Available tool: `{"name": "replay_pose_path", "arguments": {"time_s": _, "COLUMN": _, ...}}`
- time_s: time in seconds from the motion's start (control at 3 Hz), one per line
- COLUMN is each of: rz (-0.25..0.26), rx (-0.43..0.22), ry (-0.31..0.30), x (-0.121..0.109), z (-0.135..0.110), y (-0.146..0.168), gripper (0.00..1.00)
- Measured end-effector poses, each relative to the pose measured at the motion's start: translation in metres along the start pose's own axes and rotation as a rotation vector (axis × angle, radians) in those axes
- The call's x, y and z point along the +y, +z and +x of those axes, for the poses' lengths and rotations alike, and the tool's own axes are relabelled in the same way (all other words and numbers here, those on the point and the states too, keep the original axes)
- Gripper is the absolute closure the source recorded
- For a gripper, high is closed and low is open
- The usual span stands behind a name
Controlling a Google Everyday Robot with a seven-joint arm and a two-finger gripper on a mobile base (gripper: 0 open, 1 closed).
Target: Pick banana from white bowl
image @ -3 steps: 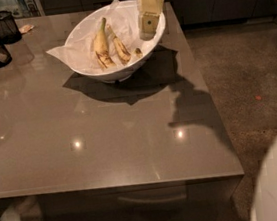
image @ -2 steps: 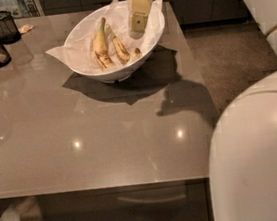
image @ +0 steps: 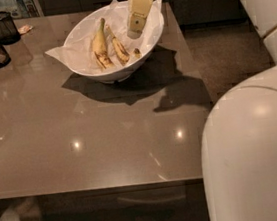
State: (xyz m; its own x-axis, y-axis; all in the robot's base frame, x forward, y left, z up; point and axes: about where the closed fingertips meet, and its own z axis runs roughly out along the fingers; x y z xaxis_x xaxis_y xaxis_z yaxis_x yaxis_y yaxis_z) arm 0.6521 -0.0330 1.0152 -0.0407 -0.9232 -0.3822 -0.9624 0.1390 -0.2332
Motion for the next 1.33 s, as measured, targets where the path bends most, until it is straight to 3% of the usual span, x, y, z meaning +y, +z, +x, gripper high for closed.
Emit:
{"name": "replay_pose_path", "arguments": {"time_s": 0.67, "rz": -0.095, "rx": -0.063, "ry": 0.142, "x": -0.006, "z": 0.002, "y": 0.031, "gripper": 0.00}}
{"name": "replay_pose_path", "arguments": {"time_s": 1.33, "rz": -0.119, "rx": -0.072, "ry": 0.214, "x": -0.010, "z": -0.021, "y": 0.044, "gripper": 0.37}}
